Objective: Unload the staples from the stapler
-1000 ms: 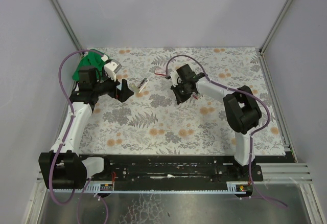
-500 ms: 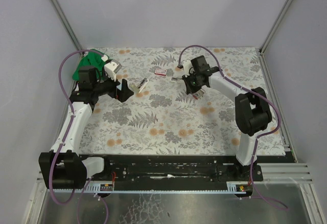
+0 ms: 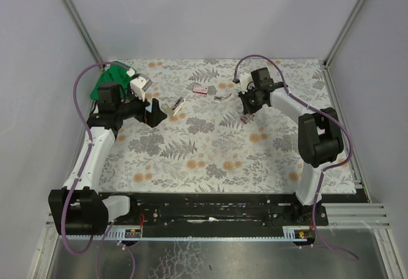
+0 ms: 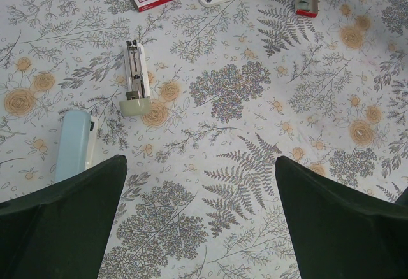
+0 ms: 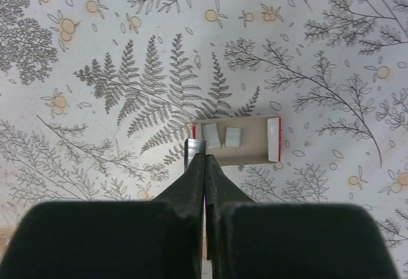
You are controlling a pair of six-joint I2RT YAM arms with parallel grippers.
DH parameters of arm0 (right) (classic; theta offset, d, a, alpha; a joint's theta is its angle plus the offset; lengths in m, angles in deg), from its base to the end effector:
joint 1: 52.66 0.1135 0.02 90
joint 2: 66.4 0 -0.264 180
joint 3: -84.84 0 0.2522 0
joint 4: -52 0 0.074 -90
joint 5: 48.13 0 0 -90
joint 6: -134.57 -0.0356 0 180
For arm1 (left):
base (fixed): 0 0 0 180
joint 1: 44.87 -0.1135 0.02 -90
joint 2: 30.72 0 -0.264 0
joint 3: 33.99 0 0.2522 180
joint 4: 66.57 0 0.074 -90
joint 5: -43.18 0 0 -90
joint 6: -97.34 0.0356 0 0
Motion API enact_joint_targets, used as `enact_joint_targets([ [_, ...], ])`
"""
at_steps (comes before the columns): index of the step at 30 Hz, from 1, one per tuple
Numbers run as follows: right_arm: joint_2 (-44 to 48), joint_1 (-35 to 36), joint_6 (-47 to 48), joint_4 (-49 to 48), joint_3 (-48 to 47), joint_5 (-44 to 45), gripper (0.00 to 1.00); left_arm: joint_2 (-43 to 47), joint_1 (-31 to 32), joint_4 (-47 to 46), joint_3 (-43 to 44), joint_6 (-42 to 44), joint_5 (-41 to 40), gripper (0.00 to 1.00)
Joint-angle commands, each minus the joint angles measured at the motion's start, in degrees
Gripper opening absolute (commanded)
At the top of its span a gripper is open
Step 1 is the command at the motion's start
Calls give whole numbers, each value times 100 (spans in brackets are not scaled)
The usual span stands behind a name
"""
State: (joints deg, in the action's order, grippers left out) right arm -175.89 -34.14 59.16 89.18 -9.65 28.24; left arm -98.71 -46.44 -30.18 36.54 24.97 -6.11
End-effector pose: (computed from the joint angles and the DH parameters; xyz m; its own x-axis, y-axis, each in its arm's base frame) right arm 0.3940 0.1408 0.2113 -0.6126 -0.4634 -0.6403 -0.6200 0.7842 0.0257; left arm 0.2574 -0.0162 0.3132 -0.3730 0.2194 -0.9015 0.6649 0.7409 -0.0947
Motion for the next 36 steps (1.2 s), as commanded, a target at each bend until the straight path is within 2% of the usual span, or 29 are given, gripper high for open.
enact_joint_targets([
  [1,207,-165,288,-199,-7,-37,0,-24,-29,-347,-36,-35,96,100],
  [18,-126,-364,771,-399,74,267,0,-34,-29,-349,-36,-40,93,100],
  [36,-197,-367,720,-303,-46,185,0,-40,-34,-347,-35,-40,93,100],
])
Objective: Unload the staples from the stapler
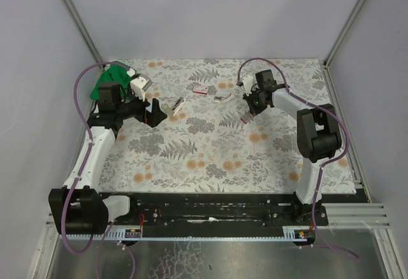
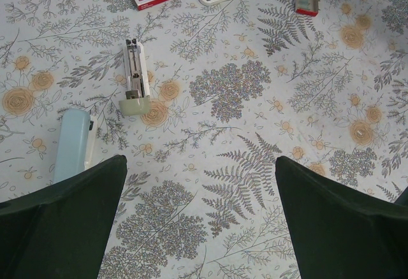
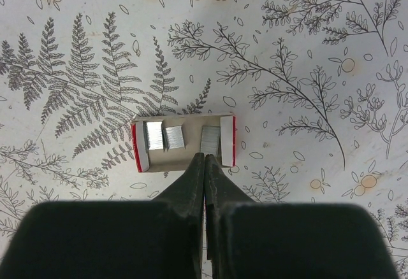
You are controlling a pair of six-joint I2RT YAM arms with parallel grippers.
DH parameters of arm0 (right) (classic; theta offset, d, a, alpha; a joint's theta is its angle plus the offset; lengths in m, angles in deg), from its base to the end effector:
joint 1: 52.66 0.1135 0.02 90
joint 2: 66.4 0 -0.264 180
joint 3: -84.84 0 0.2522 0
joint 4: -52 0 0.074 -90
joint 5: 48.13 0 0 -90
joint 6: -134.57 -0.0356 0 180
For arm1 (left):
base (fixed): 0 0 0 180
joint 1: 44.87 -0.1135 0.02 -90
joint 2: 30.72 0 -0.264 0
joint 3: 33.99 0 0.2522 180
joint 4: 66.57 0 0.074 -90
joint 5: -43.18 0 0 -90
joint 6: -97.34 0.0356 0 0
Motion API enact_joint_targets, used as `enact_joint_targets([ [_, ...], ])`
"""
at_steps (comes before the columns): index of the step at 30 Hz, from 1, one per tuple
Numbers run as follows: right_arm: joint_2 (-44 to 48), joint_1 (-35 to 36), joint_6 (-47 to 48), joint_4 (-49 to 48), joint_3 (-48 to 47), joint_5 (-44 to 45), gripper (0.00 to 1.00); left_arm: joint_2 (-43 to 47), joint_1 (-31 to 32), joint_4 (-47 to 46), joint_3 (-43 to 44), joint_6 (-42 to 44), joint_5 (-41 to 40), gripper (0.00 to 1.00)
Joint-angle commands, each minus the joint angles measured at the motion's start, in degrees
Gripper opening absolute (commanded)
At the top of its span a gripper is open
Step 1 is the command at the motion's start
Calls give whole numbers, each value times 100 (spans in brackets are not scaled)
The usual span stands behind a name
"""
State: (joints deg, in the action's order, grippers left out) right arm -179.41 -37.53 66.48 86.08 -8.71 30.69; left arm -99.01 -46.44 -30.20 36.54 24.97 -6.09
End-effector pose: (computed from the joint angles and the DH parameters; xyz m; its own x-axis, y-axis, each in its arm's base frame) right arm 0.4092 0.1178 0.1849 -0.5833 -0.5369 -0.6095 -0.6305 0.7724 -0.0771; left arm 0.2585 -0.0162 0.3120 -0.3773 0.2193 -0.8998 0.6646 0.7407 -0.0982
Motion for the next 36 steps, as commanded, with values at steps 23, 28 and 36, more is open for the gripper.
enact_joint_targets([
  [23,738,-24,-850,387,-561,-26,99,-1607,1461,-239,1792,-6,-1895,100],
  [28,619,-27,-1252,721,-1185,48,99,-3197,1760,38,3735,-445,-2513,100],
  [36,1023,-27,-1098,381,-662,693,99,-6192,1980,1030,7238,-1337,-3933,100],
])
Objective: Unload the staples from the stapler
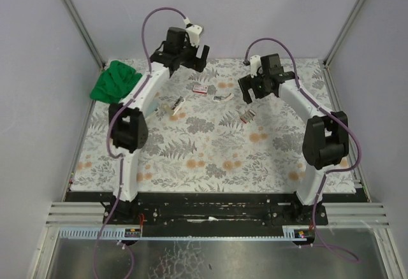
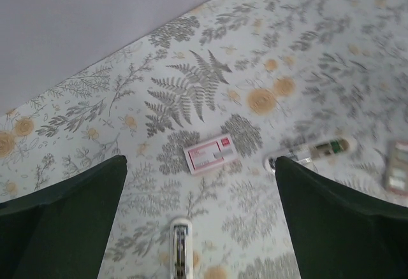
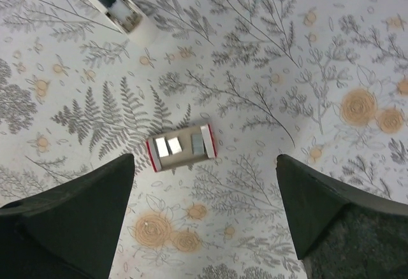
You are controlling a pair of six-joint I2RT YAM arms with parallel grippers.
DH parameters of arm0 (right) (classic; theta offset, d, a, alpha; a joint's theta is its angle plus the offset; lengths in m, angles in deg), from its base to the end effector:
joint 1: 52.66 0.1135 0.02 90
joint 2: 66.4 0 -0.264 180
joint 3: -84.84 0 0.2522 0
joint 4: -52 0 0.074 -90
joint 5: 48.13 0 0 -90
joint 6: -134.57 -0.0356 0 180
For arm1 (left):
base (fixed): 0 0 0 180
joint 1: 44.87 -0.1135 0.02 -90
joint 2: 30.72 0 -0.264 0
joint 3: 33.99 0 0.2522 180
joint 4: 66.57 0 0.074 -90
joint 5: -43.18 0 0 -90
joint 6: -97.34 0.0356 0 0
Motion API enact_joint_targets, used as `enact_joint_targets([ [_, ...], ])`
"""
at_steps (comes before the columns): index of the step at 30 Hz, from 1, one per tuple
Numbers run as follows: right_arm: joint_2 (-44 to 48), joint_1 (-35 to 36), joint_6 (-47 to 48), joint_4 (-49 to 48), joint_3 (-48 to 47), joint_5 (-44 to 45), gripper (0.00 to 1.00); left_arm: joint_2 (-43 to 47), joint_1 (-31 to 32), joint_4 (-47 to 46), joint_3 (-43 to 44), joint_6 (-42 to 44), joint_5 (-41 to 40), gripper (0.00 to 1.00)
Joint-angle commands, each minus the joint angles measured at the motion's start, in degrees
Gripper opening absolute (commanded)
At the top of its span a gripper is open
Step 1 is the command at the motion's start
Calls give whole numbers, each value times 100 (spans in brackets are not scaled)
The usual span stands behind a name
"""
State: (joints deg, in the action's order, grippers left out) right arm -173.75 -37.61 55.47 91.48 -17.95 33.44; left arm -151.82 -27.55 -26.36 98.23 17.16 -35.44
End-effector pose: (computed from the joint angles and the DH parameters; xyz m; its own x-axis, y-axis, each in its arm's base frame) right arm 0.4126 0.1163 0.2695 -0.5914 -0.3527 -0.7252 -0.4791 0.8770 -0.0359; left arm 0.4743 -0.1553 0.3352 -0.3795 0.2935 -0.8774 0.5289 0.8469 0.0545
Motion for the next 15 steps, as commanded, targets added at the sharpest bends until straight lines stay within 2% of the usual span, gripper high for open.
enact_joint_targets([
  [1,526,-19,33,-209,359,469,99,-1145,135,664,1312,-568,-1241,100],
  [5,757,-17,58,-355,670,467,99,-1708,320,254,1540,-261,-2231,100],
  [10,847,-15,14,-383,810,278,99,-2154,559,-635,1322,873,-3400,100],
  [15,866,-26,14,-452,996,130,99,-2612,636,-1270,1297,1638,-3907,100],
])
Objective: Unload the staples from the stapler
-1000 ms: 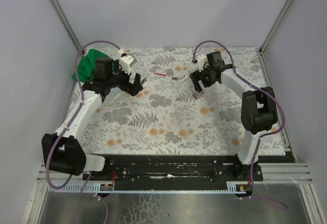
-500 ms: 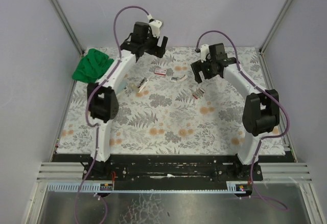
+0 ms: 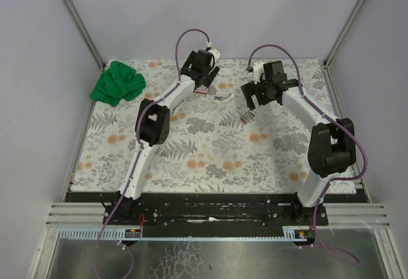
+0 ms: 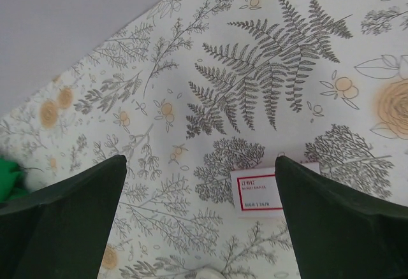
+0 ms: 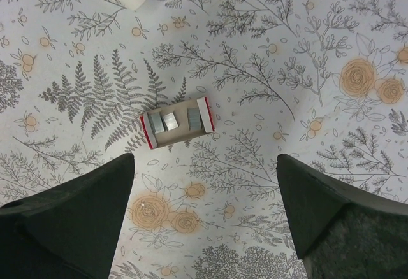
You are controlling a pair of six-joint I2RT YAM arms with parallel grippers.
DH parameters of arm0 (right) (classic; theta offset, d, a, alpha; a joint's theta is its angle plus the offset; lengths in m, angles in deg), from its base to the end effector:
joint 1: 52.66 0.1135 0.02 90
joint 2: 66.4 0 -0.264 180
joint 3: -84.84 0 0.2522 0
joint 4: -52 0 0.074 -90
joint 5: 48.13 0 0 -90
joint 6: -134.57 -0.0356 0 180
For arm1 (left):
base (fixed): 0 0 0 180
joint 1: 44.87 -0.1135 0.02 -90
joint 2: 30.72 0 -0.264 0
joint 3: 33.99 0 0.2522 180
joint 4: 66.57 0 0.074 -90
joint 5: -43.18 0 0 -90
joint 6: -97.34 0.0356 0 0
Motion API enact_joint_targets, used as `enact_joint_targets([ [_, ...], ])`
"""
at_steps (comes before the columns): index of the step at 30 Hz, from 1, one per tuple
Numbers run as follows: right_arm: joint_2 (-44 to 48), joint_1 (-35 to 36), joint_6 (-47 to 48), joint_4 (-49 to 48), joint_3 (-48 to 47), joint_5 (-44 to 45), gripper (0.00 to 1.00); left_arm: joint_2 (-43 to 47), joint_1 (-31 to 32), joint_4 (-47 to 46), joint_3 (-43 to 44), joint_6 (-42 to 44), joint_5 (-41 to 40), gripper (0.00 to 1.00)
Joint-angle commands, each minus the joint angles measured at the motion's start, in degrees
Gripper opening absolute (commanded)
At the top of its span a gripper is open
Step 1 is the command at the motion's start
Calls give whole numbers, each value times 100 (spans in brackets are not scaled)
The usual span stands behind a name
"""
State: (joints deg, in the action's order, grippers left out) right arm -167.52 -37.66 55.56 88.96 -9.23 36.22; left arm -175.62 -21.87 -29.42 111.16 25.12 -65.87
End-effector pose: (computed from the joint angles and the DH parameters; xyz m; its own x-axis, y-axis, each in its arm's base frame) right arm 0.3854 0.1069 0.2656 -0.5967 -0.3563 -0.7191 -0.4479 0.8913 -0.0700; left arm 0.5332 -0.2137 0.2018 -0.4869 0.5202 -0.7016 0.2917 0.8540 0.4308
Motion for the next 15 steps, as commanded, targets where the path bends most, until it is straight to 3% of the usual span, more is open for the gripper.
enact_joint_targets([
  [1,238,-23,3,-209,145,-159,99,-296,74,-1071,-19,987,-911,100],
  [15,276,-23,-5,-246,215,-372,99,-662,124,-1436,-224,2011,-1043,100],
])
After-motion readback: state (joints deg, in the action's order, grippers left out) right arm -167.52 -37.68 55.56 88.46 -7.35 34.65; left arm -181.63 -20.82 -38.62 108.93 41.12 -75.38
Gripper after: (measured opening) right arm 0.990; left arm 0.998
